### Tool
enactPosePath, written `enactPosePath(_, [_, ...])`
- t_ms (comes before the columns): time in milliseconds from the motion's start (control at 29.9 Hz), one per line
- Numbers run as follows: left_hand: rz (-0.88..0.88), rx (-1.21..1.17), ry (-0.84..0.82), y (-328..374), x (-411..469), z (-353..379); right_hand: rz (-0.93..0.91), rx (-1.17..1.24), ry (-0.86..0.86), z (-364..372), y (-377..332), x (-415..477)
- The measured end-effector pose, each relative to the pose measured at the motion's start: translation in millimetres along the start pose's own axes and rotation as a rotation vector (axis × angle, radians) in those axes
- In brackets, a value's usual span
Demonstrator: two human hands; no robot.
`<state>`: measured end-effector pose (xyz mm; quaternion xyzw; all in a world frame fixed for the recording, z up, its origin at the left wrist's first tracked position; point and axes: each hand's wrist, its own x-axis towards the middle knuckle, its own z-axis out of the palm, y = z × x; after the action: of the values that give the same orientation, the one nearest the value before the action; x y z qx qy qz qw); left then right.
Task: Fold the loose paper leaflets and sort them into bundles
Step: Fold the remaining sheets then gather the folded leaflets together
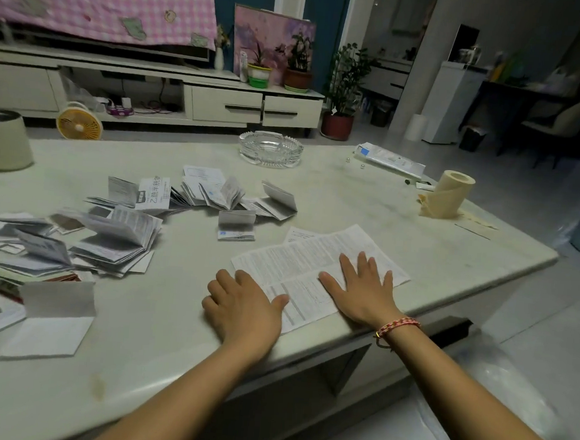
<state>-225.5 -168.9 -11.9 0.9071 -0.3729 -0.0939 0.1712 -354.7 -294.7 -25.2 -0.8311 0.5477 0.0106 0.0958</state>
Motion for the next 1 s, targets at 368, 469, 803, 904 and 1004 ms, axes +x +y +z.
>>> enactPosePath(368, [-0.136,-0.18,-0.032,-2,10,-8,-0.141,0.276,0.258,-19,-18,-3])
enactPosePath(469, [-0.079,-0.18,-0.007,-4,10,-6,-0.248,0.371,0.197,-24,-34,-5])
enactPosePath(803, [-0.031,-0.13,0.083,-7,3,3,-0.494,0.212,0.018,-26,-83,4])
enactPosePath(904, [-0.027,-0.142,0.037,-8,10,6,-0.424,0.058,-0.111,-15,-84,7])
enactPosePath(1004, [-0.038,-0.236,-0.041,-9,24,-1,-0.404,0.095,-0.114,-14,-81,9])
